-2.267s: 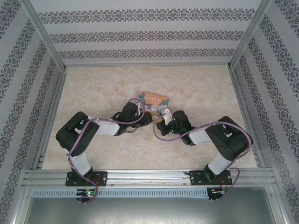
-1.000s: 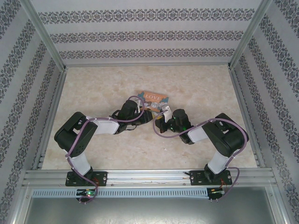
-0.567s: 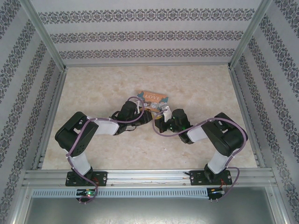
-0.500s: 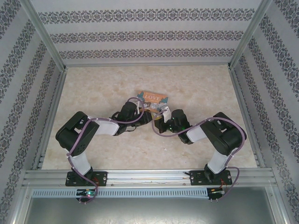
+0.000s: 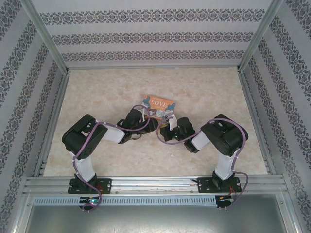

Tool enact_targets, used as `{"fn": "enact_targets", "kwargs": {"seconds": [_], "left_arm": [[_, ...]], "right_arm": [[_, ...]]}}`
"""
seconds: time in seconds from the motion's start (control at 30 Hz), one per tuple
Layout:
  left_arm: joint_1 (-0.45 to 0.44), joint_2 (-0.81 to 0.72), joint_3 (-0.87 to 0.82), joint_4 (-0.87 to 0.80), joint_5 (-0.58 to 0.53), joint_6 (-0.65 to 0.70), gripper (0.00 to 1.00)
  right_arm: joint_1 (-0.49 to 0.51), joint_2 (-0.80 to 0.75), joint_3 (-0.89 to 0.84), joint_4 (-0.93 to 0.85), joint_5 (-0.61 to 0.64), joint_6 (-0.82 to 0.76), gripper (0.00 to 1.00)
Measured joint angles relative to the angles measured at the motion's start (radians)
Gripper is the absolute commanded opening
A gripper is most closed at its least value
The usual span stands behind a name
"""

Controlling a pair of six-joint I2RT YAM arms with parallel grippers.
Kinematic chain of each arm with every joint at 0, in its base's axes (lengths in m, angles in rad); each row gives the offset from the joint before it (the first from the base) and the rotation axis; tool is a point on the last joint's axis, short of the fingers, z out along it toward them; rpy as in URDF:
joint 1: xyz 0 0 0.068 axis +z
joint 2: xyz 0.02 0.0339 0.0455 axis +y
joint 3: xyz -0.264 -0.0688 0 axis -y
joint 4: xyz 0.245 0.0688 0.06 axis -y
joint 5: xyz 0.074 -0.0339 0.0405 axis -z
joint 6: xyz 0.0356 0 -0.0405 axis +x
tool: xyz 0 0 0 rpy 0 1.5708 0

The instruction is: Unlock the padlock with the key

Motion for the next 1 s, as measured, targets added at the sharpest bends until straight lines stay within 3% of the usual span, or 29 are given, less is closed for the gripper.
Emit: {"fn": "enact_targets", "kwargs": {"seconds": [0.2,0.57,1.0], "left_arm": [[0.009,-0.111,-0.048,-0.018,-0.007,0.019,0.55],[0.079,-0.39,-0.196,-0.08,-0.072,0.064,0.58],[0.08,-0.363,-0.211,-0.032,-0.063,0.021,0.54]], "right_arm": [[0.0,0.0,-0.011,0.011,0.0,0.018,0.0],[0.001,-0.02,-0.01,-0.021,-0.026,0.116,0.0],[0.015,-0.073,0.026,-0.105,-0.078,0.359,0.0]]}}
